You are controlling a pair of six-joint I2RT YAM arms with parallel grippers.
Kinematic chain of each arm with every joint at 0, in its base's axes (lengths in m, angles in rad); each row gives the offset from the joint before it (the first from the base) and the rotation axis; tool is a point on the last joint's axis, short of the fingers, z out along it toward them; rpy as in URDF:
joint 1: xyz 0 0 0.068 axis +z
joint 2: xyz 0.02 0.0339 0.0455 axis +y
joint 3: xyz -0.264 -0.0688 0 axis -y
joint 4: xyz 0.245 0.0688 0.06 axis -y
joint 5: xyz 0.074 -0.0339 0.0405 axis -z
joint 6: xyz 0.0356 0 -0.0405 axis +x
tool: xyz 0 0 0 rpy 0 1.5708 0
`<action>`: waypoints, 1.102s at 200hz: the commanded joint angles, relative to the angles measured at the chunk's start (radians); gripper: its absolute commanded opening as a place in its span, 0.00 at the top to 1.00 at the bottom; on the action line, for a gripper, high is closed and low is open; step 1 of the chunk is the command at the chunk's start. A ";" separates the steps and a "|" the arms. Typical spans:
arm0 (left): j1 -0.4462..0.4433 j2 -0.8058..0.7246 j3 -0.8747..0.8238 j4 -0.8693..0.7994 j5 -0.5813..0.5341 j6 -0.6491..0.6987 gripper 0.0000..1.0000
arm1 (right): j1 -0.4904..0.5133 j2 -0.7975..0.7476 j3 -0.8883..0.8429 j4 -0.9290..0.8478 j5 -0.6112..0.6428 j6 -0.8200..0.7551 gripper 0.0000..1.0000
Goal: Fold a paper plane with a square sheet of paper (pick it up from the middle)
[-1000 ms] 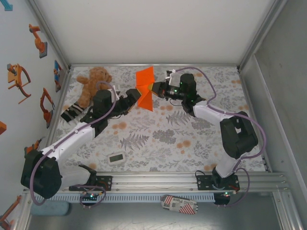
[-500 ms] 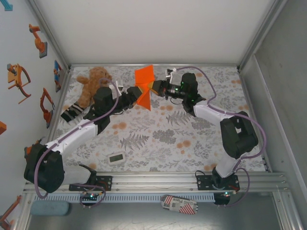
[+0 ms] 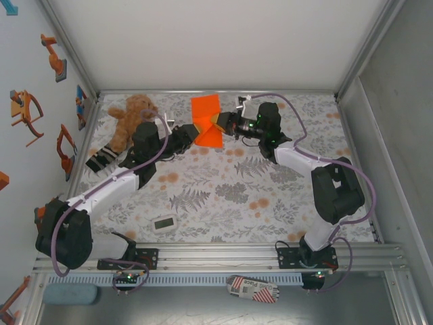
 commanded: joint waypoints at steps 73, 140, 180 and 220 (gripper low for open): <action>0.015 -0.007 0.053 -0.142 -0.040 0.142 0.93 | -0.057 -0.108 -0.035 -0.314 0.113 -0.224 0.63; -0.067 0.005 0.284 -0.851 -0.511 0.547 0.93 | -0.099 -0.233 0.004 -0.868 0.498 -0.579 0.53; -0.175 0.184 0.500 -1.219 -0.953 0.647 0.94 | -0.101 -0.273 -0.015 -0.924 0.639 -0.615 0.50; -0.243 0.432 0.672 -1.405 -1.151 0.644 0.95 | -0.100 -0.282 -0.028 -0.941 0.714 -0.638 0.30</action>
